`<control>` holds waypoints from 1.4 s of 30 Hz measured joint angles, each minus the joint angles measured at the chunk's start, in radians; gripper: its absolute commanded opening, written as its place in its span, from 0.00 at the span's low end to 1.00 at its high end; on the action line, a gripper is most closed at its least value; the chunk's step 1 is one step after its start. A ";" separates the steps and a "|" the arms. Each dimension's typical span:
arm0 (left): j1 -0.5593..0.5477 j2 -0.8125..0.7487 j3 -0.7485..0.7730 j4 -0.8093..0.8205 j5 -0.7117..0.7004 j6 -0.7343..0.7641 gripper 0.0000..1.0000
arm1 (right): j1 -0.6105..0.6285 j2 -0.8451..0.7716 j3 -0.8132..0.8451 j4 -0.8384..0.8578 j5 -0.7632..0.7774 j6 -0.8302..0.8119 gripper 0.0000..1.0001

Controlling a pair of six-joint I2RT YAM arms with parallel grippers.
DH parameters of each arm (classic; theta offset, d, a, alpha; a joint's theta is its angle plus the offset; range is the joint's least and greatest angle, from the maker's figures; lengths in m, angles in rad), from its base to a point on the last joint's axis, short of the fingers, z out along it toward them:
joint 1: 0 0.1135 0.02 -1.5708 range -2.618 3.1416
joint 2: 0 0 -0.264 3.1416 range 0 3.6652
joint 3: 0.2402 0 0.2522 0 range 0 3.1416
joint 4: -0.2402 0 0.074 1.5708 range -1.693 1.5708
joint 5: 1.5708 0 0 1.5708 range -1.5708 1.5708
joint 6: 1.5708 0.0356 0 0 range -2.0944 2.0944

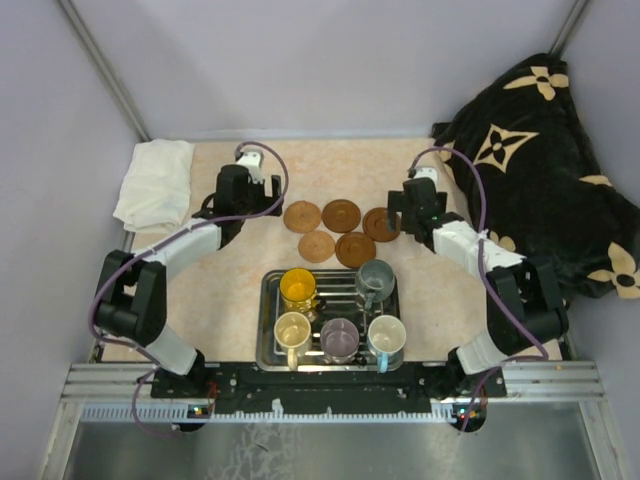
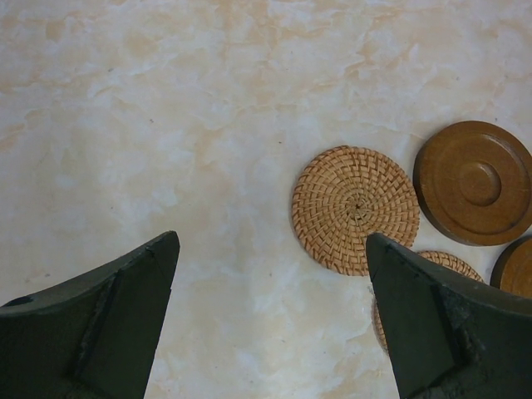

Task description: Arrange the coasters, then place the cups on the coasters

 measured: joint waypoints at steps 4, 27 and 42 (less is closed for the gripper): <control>-0.029 0.035 0.020 -0.003 -0.007 -0.006 1.00 | 0.029 0.023 -0.017 0.054 -0.027 0.011 0.99; -0.125 0.292 0.275 -0.108 0.021 -0.007 0.44 | 0.048 0.323 0.156 0.077 0.022 -0.018 0.85; -0.137 0.292 0.275 -0.165 0.144 -0.010 0.42 | 0.060 0.339 0.154 0.073 0.006 -0.014 0.67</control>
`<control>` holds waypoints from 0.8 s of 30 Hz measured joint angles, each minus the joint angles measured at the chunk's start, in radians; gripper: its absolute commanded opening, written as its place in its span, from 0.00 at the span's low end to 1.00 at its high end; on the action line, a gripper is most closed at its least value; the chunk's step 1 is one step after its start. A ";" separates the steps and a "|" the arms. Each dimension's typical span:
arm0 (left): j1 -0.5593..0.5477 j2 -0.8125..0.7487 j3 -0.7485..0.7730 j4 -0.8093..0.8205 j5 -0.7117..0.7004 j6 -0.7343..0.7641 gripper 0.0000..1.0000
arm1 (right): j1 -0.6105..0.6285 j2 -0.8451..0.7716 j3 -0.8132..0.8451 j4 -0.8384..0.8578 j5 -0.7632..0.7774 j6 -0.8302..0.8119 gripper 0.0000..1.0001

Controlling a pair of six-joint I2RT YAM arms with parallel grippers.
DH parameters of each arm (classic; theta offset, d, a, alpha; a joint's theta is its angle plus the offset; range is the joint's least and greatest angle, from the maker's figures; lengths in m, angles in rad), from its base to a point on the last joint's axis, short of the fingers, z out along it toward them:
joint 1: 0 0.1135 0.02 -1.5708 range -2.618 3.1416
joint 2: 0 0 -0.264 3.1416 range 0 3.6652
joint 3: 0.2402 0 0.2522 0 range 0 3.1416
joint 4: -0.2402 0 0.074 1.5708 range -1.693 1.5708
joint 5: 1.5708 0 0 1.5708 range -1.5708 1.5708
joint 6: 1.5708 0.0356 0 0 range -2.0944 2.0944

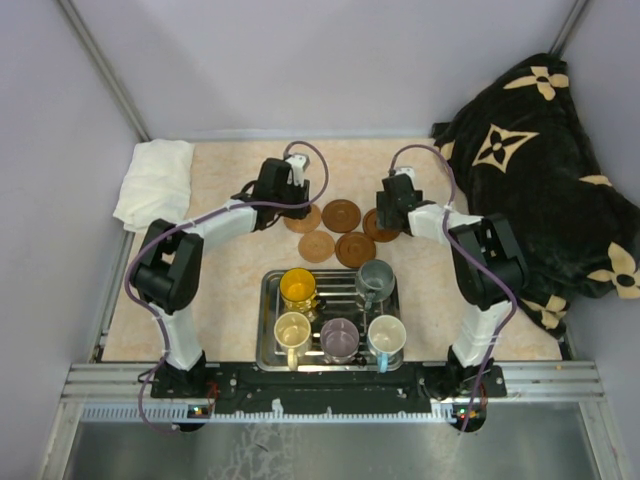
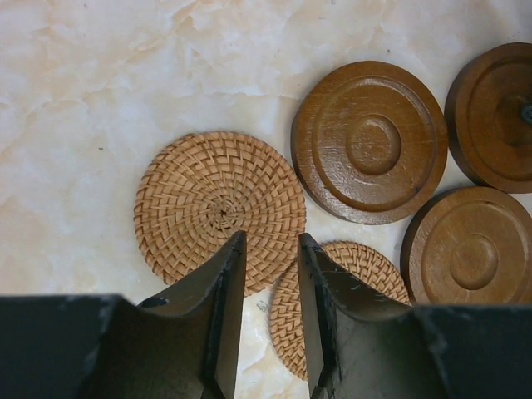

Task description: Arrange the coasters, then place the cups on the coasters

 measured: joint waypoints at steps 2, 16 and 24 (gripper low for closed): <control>0.000 0.000 0.002 -0.010 0.011 -0.001 0.52 | 0.000 0.000 0.000 -0.004 -0.003 0.006 0.62; -0.014 0.043 0.067 -0.048 0.003 0.012 0.35 | -0.002 0.066 0.112 -0.111 0.019 0.078 0.50; -0.040 0.069 0.089 -0.074 0.002 0.035 0.33 | -0.037 0.080 0.137 -0.150 0.004 0.156 0.49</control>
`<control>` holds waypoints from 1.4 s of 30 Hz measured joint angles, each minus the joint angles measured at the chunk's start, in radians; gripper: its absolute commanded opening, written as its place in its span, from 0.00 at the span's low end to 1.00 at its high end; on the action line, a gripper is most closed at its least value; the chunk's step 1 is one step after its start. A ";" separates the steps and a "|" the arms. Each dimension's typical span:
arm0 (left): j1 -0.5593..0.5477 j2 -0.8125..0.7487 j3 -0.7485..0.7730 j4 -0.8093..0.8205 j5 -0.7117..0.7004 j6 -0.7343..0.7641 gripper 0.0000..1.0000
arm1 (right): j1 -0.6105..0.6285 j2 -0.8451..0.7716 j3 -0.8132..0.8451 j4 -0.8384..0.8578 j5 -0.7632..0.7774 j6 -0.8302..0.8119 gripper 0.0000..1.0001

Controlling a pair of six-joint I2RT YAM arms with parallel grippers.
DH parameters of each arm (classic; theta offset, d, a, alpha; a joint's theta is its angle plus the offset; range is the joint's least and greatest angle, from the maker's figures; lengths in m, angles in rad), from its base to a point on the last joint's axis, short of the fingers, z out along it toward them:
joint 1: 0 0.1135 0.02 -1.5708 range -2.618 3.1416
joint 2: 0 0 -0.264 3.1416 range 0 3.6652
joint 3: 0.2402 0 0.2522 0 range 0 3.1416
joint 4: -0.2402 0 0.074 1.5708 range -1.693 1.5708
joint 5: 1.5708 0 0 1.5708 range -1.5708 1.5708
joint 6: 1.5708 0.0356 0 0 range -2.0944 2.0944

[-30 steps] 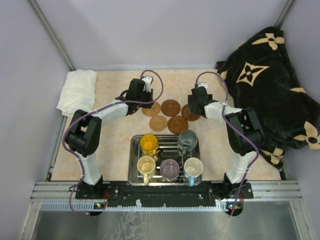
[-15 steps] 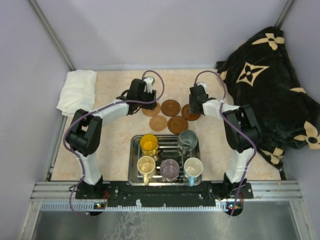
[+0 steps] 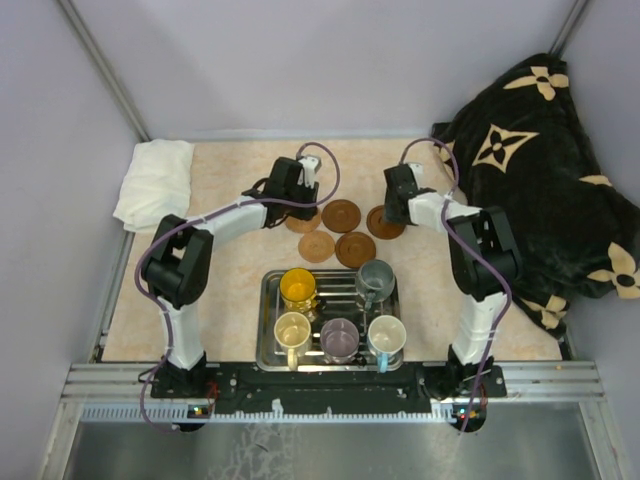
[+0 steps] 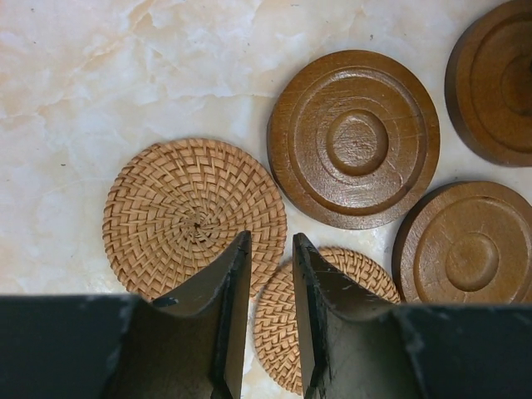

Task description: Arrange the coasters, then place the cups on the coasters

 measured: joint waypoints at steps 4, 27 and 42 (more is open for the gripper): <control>-0.002 0.000 0.000 0.000 0.000 0.002 0.33 | -0.027 0.000 0.000 -0.003 0.003 0.031 0.49; -0.003 0.000 0.001 -0.016 0.000 0.029 0.32 | -0.149 0.032 0.059 -0.092 0.165 0.095 0.49; -0.003 0.047 0.040 -0.025 0.001 0.029 0.31 | -0.156 0.016 0.043 -0.069 0.188 0.043 0.78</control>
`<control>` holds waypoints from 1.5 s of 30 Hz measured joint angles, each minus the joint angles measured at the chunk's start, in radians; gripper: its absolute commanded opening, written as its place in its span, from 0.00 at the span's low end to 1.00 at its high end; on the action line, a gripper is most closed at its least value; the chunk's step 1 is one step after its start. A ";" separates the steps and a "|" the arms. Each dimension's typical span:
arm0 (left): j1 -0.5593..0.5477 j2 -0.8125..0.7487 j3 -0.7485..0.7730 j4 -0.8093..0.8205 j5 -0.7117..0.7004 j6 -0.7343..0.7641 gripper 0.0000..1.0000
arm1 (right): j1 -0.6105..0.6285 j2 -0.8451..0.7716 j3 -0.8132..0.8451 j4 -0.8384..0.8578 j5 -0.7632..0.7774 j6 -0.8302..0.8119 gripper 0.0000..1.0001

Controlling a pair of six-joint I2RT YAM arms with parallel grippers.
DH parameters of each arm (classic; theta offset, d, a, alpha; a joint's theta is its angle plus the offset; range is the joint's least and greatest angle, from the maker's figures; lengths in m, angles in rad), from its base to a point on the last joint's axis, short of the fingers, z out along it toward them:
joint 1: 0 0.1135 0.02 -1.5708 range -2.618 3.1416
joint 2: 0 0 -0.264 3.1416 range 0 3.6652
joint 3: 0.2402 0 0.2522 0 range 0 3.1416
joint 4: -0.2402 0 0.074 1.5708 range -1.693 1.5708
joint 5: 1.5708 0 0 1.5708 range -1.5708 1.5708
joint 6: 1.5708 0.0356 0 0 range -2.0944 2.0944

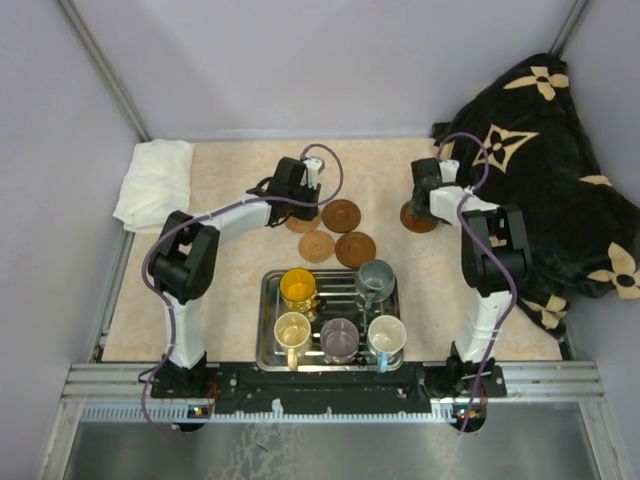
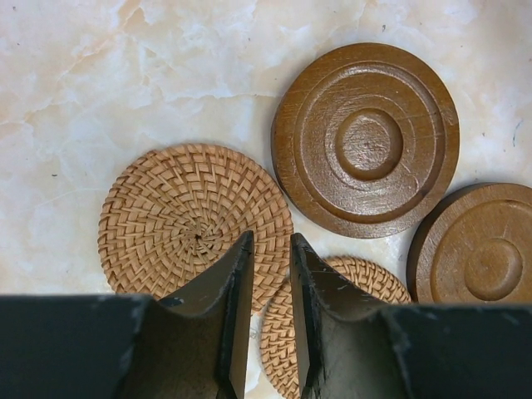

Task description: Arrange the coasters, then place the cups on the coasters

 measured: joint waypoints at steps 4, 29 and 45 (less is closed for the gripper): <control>0.000 0.010 0.005 0.002 -0.002 -0.003 0.33 | 0.016 -0.025 -0.012 -0.005 -0.005 -0.042 0.74; 0.000 0.002 -0.058 0.010 -0.061 -0.069 0.35 | 0.269 0.055 0.123 0.071 -0.376 -0.162 0.69; 0.000 -0.009 -0.060 0.015 -0.076 -0.083 0.36 | 0.317 0.182 0.254 0.037 -0.382 -0.198 0.64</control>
